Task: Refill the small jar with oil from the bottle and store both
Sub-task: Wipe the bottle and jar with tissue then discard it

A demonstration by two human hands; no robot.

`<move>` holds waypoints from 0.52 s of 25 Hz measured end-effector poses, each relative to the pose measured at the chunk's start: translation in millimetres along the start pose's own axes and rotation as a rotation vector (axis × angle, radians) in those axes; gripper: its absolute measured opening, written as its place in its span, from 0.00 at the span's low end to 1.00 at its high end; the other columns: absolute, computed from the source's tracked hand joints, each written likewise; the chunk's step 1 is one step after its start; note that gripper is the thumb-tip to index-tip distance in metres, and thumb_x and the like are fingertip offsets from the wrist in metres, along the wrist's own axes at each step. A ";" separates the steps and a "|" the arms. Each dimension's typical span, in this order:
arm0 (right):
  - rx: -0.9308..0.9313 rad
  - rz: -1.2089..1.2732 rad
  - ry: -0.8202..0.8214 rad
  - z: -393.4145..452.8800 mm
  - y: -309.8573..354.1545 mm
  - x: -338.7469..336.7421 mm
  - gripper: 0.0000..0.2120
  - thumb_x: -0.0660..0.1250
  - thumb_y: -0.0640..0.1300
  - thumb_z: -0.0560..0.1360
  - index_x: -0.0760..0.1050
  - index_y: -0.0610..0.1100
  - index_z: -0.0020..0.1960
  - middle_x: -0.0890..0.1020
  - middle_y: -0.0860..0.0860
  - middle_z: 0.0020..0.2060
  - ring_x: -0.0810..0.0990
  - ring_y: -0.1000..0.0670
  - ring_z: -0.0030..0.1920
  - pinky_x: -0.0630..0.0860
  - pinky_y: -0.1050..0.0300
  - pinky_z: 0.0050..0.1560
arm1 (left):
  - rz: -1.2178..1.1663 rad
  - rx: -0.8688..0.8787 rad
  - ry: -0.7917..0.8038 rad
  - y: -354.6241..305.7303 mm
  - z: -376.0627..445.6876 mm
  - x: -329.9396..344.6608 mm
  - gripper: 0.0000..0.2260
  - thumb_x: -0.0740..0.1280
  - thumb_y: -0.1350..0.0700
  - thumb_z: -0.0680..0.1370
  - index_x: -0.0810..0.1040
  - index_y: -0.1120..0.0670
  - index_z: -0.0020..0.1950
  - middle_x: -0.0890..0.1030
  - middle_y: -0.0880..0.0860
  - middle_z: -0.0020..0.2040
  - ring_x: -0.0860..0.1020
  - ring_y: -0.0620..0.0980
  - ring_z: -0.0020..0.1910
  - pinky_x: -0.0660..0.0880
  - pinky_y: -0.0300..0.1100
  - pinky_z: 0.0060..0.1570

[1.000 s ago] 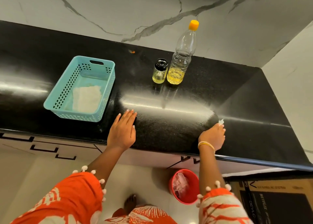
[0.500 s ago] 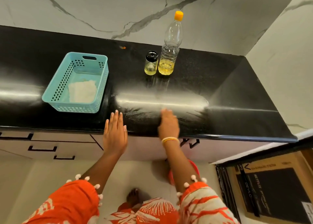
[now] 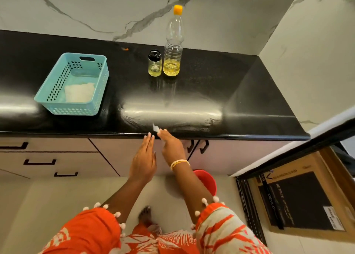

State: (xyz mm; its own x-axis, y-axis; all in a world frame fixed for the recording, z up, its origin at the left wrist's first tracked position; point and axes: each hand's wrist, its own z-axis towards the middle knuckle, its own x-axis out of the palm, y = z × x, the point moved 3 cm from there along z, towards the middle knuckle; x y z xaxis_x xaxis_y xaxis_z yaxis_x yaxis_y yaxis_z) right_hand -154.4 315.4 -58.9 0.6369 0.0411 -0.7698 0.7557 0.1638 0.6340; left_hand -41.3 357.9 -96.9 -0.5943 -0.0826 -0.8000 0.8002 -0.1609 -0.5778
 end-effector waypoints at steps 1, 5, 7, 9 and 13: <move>0.067 0.102 0.002 -7.0 -10.1 -7.0 0.21 0.61 0.28 0.74 0.77 0.43 0.64 0.79 0.45 0.62 0.76 0.49 0.64 0.69 0.58 0.66 | -0.088 -0.017 -0.004 -11.3 -4.5 3.4 0.23 0.55 0.58 0.82 0.59 0.58 0.77 0.62 0.56 0.77 0.61 0.54 0.76 0.64 0.43 0.68; 0.465 0.630 -0.159 -56.9 -64.9 -39.7 0.13 0.63 0.26 0.72 0.80 0.34 0.53 0.83 0.39 0.46 0.80 0.47 0.47 0.78 0.61 0.46 | -0.632 -0.525 0.103 -46.6 -5.1 42.3 0.19 0.61 0.59 0.81 0.67 0.57 0.73 0.77 0.58 0.64 0.77 0.54 0.58 0.72 0.43 0.53; 0.643 0.799 -0.161 -82.3 -92.1 -51.9 0.13 0.64 0.25 0.71 0.79 0.34 0.53 0.82 0.41 0.44 0.80 0.44 0.44 0.79 0.59 0.39 | -1.007 -0.783 0.228 -78.4 -7.2 64.7 0.16 0.63 0.62 0.80 0.72 0.60 0.68 0.79 0.61 0.61 0.78 0.55 0.52 0.77 0.42 0.44; 0.806 0.950 -0.160 -110.0 -114.2 -60.1 0.11 0.66 0.28 0.73 0.78 0.34 0.53 0.82 0.41 0.42 0.80 0.44 0.39 0.80 0.54 0.35 | -1.051 -0.820 0.344 -107.8 -14.0 84.2 0.10 0.64 0.65 0.78 0.77 0.63 0.59 0.81 0.63 0.53 0.80 0.56 0.46 0.81 0.41 0.35; 1.098 1.174 -0.235 -150.9 -152.9 -73.5 0.07 0.62 0.36 0.76 0.78 0.36 0.50 0.80 0.44 0.36 0.79 0.45 0.34 0.78 0.53 0.36 | -0.835 -0.807 0.327 -136.3 -23.5 124.1 0.04 0.72 0.64 0.73 0.82 0.62 0.46 0.84 0.62 0.46 0.83 0.60 0.43 0.82 0.53 0.43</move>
State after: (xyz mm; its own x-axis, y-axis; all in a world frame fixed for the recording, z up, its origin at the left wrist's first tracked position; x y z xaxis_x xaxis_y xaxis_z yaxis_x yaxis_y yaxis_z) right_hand -339.8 436.0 -110.3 0.8401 -0.5308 0.1114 -0.4634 -0.5958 0.6560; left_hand -222.2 392.7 -121.2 -0.9974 0.0255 -0.0676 0.0687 0.6247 -0.7778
